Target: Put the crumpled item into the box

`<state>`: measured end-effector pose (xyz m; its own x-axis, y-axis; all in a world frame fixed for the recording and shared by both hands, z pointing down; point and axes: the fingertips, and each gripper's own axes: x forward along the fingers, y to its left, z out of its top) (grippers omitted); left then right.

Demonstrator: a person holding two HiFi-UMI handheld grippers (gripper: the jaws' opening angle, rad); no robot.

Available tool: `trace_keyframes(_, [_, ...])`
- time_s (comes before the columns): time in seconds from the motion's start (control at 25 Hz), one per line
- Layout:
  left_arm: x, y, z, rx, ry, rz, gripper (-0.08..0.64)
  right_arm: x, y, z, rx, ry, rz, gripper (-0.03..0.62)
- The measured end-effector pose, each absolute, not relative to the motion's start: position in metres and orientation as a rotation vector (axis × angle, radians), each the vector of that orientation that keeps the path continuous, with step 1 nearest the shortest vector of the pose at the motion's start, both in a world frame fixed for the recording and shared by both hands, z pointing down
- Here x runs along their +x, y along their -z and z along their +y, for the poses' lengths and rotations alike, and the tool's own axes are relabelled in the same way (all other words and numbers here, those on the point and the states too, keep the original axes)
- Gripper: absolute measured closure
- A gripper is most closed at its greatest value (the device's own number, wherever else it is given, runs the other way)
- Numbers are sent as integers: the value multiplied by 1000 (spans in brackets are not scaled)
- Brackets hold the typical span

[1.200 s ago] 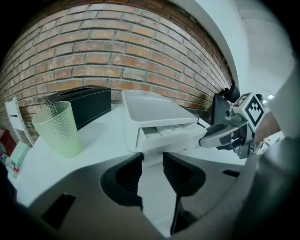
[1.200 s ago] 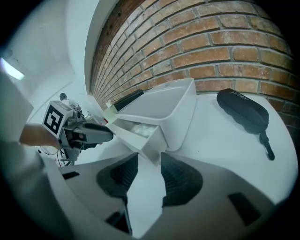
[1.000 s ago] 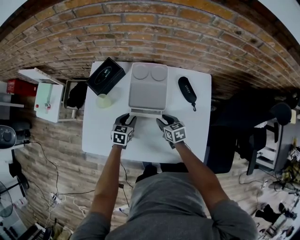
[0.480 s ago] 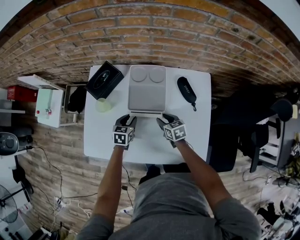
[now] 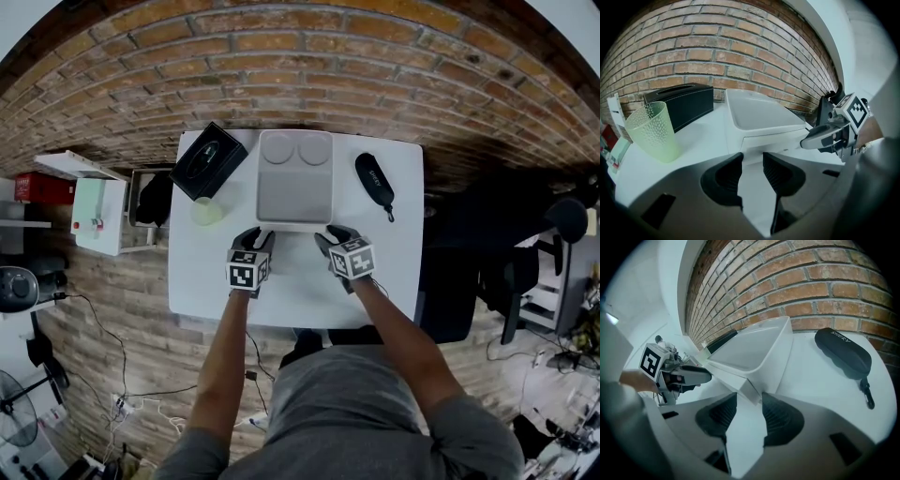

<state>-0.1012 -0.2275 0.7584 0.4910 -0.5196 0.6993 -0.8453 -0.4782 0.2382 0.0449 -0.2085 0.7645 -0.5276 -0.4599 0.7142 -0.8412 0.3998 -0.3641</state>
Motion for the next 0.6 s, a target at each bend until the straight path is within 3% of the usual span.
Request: trace_keyframes(0.6, [-101,-760,-232,2148,-743,-1107,417,48,-766,-210,1148,-1084,-2117,419])
